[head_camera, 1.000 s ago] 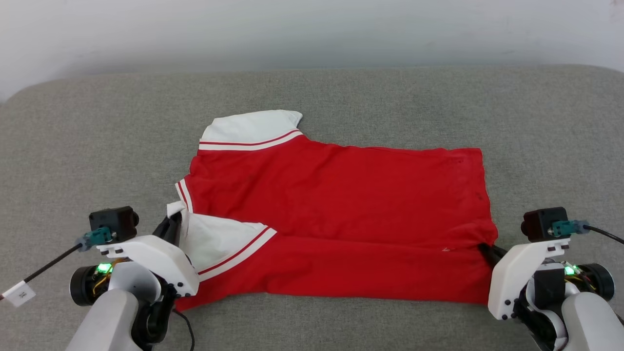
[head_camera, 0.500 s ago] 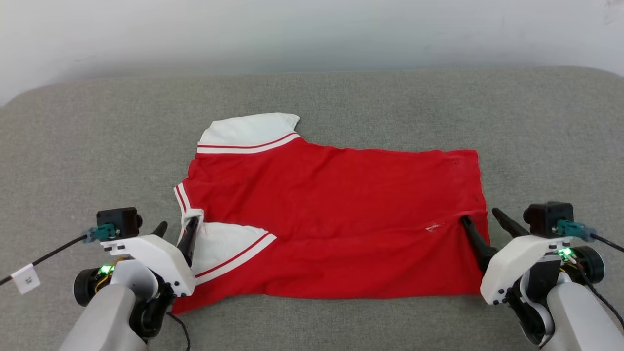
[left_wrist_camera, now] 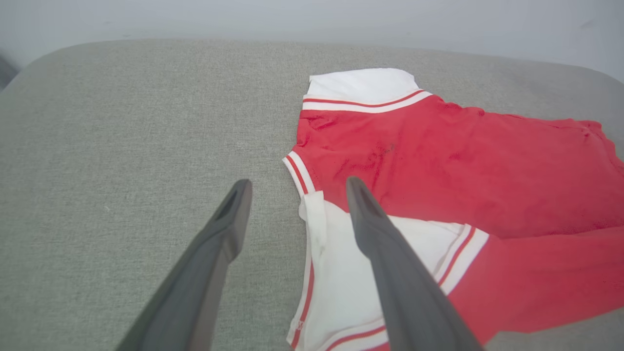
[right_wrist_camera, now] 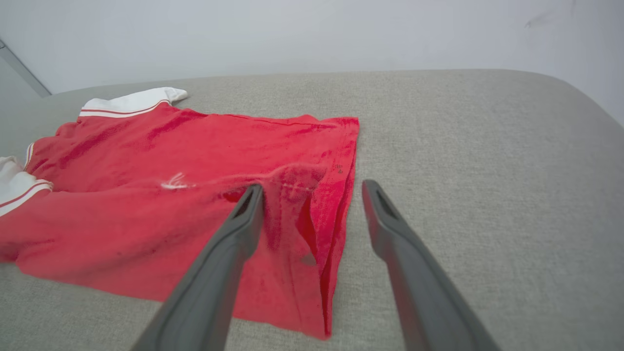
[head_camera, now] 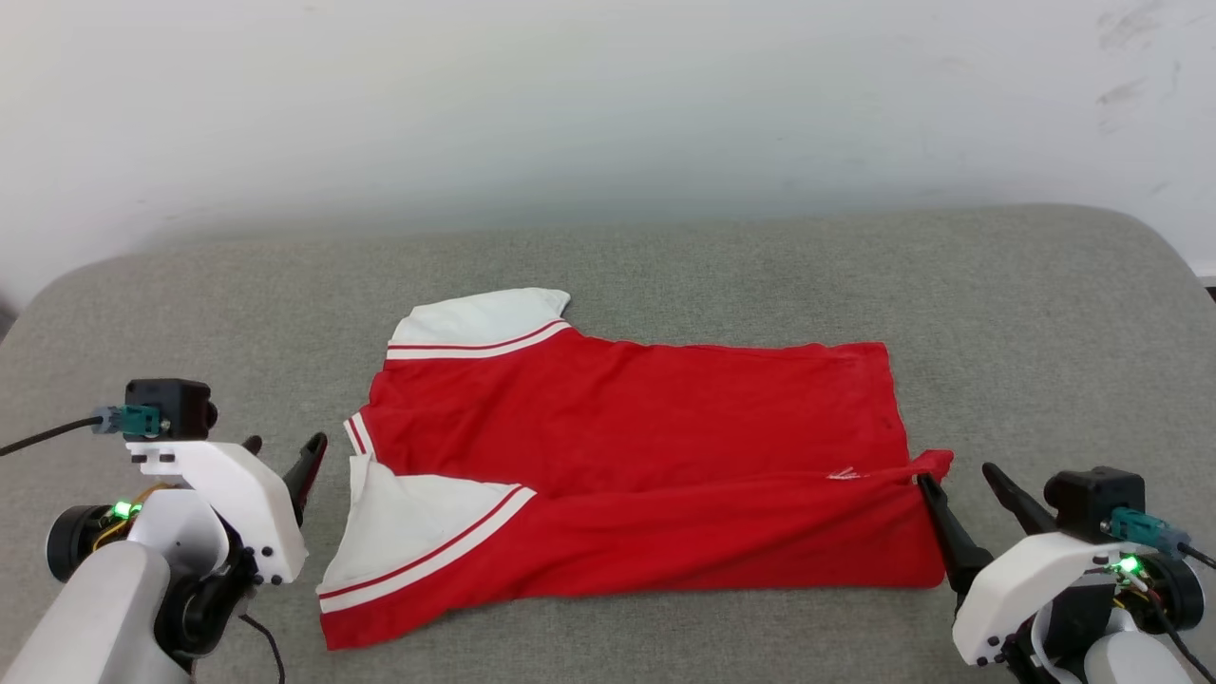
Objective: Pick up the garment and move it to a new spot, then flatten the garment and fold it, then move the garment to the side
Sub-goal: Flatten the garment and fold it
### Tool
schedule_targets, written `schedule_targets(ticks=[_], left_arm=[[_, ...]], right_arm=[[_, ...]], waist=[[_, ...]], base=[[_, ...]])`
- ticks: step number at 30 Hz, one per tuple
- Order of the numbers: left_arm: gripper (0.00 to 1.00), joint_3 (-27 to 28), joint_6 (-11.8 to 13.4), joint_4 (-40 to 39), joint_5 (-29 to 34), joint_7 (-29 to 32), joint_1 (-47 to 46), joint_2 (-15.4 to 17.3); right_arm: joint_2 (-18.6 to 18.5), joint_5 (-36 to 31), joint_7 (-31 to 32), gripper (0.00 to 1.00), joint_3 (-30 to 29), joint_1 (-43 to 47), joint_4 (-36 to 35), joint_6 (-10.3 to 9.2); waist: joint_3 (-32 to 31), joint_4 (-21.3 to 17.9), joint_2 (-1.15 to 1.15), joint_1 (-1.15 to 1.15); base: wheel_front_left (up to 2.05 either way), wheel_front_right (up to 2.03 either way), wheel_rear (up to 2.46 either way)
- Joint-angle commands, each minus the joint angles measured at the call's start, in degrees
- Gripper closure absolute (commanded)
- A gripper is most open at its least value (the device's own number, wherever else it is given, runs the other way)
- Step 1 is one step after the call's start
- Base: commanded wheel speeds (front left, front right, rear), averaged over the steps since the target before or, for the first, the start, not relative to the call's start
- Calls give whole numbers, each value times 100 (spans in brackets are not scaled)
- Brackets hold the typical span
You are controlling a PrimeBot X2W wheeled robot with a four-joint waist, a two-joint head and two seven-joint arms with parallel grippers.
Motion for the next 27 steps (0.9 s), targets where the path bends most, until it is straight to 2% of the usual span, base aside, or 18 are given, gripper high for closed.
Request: schedule_targets(ticks=[1,8,11,17,22,23,24,25,26,27], left_arm=[[0,-43,33,-119,-40,203,128,85],[0,-201,119,-760,-474,1786,586,570],[0,-202,253,-923,-648,2288,755,719],[0,-115,412,-959,-861,2633,879,810],[0,-184,394,-750,-1090,2891,886,664],[5,-223,376,-681,-1159,2969,920,597],[53,-256,356,-630,-1213,3011,940,516],[69,-275,335,-582,-1258,3034,943,454],[100,-304,308,-526,-1271,3031,937,401],[100,-334,294,-469,-1309,3052,943,351]], right_arm=[[43,-55,37,0,-41,125,-114,-4],[276,-183,175,0,-157,500,-859,-3],[354,-257,159,0,-157,563,-1161,-3],[516,-313,94,0,-99,447,-1691,-3],[617,-405,-18,0,-56,345,-2008,-3],[633,-427,-39,0,-64,346,-2049,-3],[650,-421,-58,0,-72,344,-2077,-3],[660,-455,-78,0,-74,334,-2121,-3],[672,-467,-94,0,-75,333,-2142,-3],[684,-476,-110,0,-79,333,-2177,-3]], waist=[[-72,-65,0,0],[-2,-307,0,0],[151,-391,0,0],[601,-601,0,0],[893,-750,0,0],[928,-778,0,0],[954,-795,0,0],[984,-809,0,0],[997,-817,0,0],[1004,-823,0,0]], base=[[0,0,0],[0,0,0],[0,0,0],[0,0,0],[0,0,0],[0,0,0],[0,0,0],[0,0,0],[0,0,0],[0,0,0]])
